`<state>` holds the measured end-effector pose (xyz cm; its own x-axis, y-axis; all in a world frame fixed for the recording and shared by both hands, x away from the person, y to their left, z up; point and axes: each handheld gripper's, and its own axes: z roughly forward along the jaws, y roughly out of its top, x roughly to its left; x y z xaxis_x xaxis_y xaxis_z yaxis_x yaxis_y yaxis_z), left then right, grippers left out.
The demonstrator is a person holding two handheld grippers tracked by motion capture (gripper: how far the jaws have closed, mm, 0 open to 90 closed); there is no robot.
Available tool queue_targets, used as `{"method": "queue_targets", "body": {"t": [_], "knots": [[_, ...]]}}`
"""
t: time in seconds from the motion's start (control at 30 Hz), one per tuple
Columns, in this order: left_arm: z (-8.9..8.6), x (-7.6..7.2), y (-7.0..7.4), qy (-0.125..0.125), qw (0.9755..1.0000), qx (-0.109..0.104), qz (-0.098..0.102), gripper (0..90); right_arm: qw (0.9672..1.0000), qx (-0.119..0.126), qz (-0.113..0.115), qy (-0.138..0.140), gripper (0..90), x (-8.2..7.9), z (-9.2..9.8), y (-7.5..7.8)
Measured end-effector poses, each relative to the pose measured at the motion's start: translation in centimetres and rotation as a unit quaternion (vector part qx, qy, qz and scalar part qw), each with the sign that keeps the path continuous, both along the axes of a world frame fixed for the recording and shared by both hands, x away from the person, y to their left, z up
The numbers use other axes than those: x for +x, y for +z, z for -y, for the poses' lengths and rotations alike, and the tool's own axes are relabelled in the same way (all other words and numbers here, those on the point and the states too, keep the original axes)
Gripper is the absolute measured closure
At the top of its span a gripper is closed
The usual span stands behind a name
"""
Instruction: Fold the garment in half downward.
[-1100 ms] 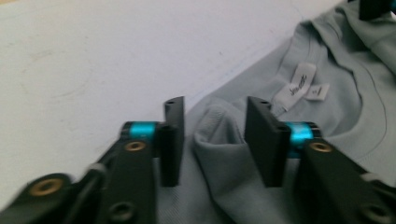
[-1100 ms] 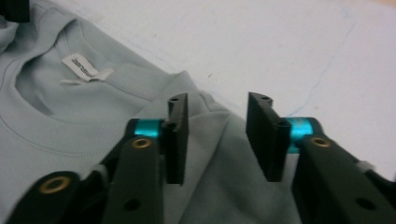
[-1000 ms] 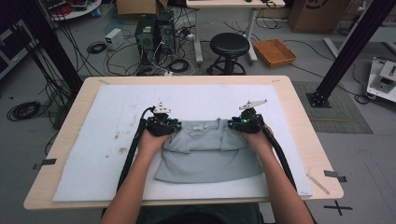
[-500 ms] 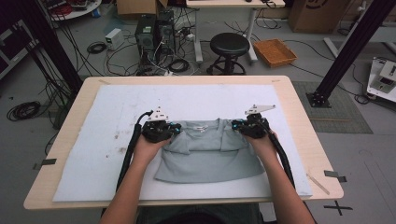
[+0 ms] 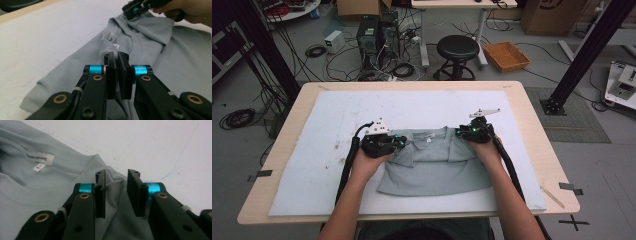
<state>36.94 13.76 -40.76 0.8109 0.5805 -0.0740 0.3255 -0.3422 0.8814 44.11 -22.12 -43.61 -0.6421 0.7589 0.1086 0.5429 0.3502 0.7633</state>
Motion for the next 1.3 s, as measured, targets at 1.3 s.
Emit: {"method": "queue_targets", "body": {"t": [1.3], "knots": [[-3.8,-9.2,-1.4,-0.074,0.9946,-0.073,-0.001,86.0,0.9806,0.071,0.101,0.152,85.7,-17.2,5.6,1.7]]}}
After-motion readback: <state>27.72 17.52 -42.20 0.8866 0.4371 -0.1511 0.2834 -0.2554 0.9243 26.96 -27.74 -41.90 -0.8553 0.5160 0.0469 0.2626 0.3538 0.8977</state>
